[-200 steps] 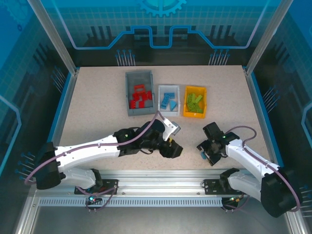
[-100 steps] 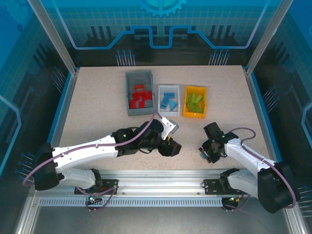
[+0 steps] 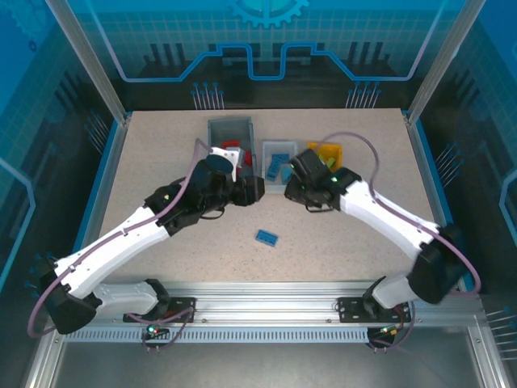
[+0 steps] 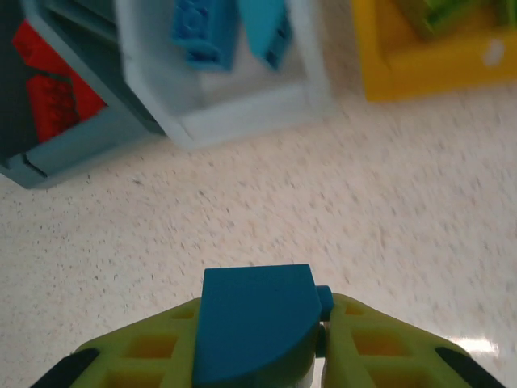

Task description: Sort the legos into containers by color

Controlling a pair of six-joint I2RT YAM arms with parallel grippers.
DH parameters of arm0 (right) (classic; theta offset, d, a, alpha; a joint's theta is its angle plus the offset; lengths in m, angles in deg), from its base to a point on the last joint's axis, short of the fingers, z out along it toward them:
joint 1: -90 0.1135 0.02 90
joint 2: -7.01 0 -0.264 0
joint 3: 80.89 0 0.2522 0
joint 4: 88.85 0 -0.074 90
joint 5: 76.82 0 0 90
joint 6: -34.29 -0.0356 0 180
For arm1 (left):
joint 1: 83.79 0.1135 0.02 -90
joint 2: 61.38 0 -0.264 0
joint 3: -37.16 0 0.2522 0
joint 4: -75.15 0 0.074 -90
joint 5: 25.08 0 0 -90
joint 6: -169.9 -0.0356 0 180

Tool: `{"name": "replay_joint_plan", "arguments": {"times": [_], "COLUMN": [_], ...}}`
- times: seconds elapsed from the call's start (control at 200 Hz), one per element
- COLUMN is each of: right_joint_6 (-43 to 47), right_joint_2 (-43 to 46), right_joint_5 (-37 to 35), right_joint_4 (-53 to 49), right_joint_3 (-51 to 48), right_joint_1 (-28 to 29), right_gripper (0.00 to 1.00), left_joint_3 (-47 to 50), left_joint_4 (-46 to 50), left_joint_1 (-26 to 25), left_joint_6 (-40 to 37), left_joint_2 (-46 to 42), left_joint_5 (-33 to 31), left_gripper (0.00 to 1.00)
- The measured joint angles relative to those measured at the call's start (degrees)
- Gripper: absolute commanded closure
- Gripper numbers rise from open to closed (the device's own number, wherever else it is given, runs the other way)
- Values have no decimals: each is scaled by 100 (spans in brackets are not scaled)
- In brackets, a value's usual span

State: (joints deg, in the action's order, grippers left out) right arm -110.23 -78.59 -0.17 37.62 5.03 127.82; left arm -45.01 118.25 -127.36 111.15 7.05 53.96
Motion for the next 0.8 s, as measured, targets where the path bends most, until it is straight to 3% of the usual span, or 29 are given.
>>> {"name": "replay_joint_plan", "arguments": {"times": [0.195,0.365,0.5,0.8], "right_joint_6": [839,1091,1110,1143], "right_joint_2": [-2138,-3390,-3807,-3998], "right_joint_5": [-212,-376,-409,-409], "right_joint_4": [-337,-841,-1110,-1331], "right_joint_3": [2059,3268,3652,3810], "right_joint_1": [-203,-378,-498,-549], "right_gripper": [75,73,69,42], "left_joint_3": [-35,-4,61,286], "left_joint_4": [98,105,144,168], "left_joint_1": [144,144,144,144], "left_joint_6": [208,330,339,345], "left_joint_2": [203,203,179,153], "left_joint_5": [31,70,79,260], "left_gripper": [36,36,36,36]}}
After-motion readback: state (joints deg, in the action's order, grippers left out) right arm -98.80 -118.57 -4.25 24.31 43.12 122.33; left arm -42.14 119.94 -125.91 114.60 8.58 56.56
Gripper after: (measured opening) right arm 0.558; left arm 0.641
